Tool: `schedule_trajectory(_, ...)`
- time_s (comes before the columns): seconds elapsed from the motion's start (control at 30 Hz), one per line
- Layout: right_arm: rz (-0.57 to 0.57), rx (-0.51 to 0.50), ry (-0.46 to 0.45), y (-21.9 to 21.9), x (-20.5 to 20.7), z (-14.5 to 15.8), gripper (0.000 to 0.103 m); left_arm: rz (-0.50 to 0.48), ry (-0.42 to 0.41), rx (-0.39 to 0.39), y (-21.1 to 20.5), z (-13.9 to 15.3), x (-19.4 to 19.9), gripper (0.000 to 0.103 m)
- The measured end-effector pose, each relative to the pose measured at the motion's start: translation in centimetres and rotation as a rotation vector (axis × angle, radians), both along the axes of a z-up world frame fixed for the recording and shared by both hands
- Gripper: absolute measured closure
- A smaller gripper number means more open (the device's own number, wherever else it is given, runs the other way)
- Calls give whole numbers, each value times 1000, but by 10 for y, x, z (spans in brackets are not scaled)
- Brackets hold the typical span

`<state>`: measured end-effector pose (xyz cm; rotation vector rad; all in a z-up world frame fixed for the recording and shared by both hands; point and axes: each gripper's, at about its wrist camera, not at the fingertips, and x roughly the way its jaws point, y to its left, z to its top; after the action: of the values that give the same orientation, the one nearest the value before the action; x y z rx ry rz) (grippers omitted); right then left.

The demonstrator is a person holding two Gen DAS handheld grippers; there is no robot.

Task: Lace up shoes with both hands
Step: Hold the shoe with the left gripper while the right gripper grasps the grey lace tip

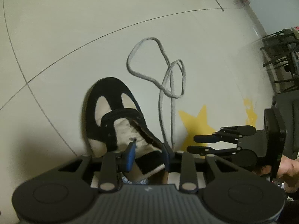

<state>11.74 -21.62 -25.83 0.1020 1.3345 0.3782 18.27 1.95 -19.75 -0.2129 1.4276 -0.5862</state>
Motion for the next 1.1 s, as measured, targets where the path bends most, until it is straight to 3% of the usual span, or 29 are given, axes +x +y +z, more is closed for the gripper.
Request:
schedule_trajectory(0.37, -1, 25, 5, 16, 22, -20, 70, 82, 4, -79, 13, -22, -8, 73)
schedule_trajectory(0.43, 7, 24, -9, 19, 25, -21, 76, 90, -2, -83, 16, -20, -9, 73)
schedule_trajectory(0.57, 15, 19, -21, 23, 28, -23, 103, 132, 7, -109, 23, -19, -7, 71)
schedule_trajectory(0.87, -39, 83, -63, 7, 28, -8, 103, 141, -21, -117, 20, -16, -7, 60)
schedule_trajectory(1.07, 18, 61, -27, 10, 26, -5, 94, 162, -46, -124, 20, -11, 0, 49)
schedule_trajectory(1.1, 34, 59, -16, 11, 23, -6, 89, 165, -47, -125, 20, -11, 1, 48)
